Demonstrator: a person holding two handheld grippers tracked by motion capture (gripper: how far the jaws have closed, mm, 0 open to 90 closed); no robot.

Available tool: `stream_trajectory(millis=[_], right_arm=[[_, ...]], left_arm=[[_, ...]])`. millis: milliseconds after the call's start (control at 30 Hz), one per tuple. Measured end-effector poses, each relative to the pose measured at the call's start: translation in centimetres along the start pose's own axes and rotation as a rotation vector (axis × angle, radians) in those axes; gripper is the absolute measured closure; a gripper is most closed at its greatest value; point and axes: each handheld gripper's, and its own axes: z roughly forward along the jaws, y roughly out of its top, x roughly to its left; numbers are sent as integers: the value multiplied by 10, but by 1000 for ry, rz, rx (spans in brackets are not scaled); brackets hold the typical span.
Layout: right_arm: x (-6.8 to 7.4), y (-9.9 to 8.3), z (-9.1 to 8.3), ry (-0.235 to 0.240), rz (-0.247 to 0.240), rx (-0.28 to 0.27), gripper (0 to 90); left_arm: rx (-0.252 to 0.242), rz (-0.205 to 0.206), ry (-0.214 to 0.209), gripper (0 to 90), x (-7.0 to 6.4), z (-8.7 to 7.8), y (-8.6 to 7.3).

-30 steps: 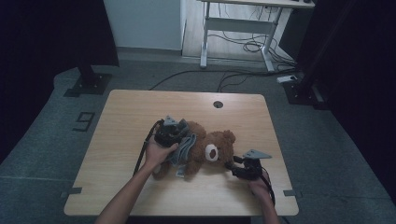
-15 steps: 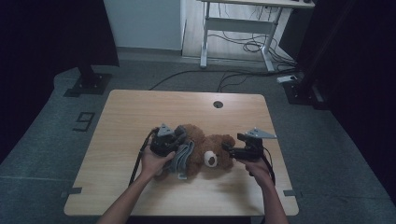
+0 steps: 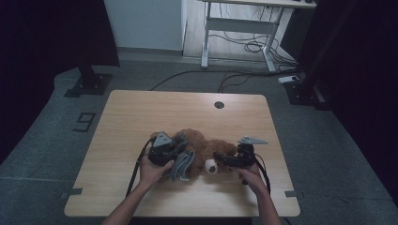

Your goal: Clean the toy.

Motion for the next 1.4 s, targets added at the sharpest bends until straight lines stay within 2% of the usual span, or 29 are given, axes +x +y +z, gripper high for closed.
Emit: stream_trajectory(millis=[100, 167, 200, 300, 367, 400, 533, 567, 600, 633, 767, 867, 1033, 1067, 1167, 1200, 1233, 1267, 1333, 1367, 1400], right_arm=[[1, -1, 0, -10, -15, 25, 128], [2, 0, 3, -41, -17, 57, 41], [1, 0, 5, -41, -8, 76, 14], [-1, -3, 11, -13, 26, 95, 0], [0, -4, 12, 1, 28, 93, 17], [1, -8, 11, 29, 21, 74, 102], [2, -13, 5, 49, -5, 34, 307], [2, -13, 5, 49, -5, 34, 307], [4, -16, 2, 47, -36, 3, 402], [5, -17, 2, 48, -43, -12, 434], [8, -14, 1, 42, -68, -44, 497], [14, -1, 4, -7, -160, -110, 523], [21, 15, 10, -111, -280, -158, 523], [20, 14, 10, -121, -289, -166, 522], [16, 5, 7, -117, -298, -176, 513], [14, 1, 5, -112, -293, -178, 508], [14, 1, 5, -112, -293, -178, 508], [12, -6, 3, -105, -283, -178, 500], [12, -11, 2, -101, -279, -182, 488], [11, -13, 1, -100, -278, -181, 483], [11, -14, 1, -98, -275, -179, 477]], left_arm=[[-8, -4, -4, 797, -3, -3, -4], [-11, -3, -4, 797, -3, -4, -5], [-11, -6, -4, 797, -3, -5, -6], [-10, -10, -7, 797, -3, -6, -7], [-9, -11, -7, 797, -3, -6, -7], [-12, -14, -11, 797, -3, -8, -8], [-26, -18, -10, 795, -4, -9, -10], [-26, -18, -10, 795, -4, -9, -10], [-33, -15, -3, 795, -5, -9, -11], [-37, -15, -2, 795, -4, -9, -11], [-40, -26, 0, 793, 0, -9, -9], [-51, -57, 14, 793, 10, -9, -3], [-65, -113, 10, 792, 17, -10, 12], [-75, -111, 2, 792, 15, -13, 18], [-98, -53, -23, 792, -3, -21, 37], [-98, -53, -23, 791, -3, -21, 37], [-104, -33, -31, 791, -11, -21, 44], [-105, 9, -54, 790, -29, -18, 59], [-100, 53, -74, 790, -49, -10, 72], [-100, 53, -74, 789, -49, -10, 72], [-86, 100, -82, 789, -68, 3, 84]])
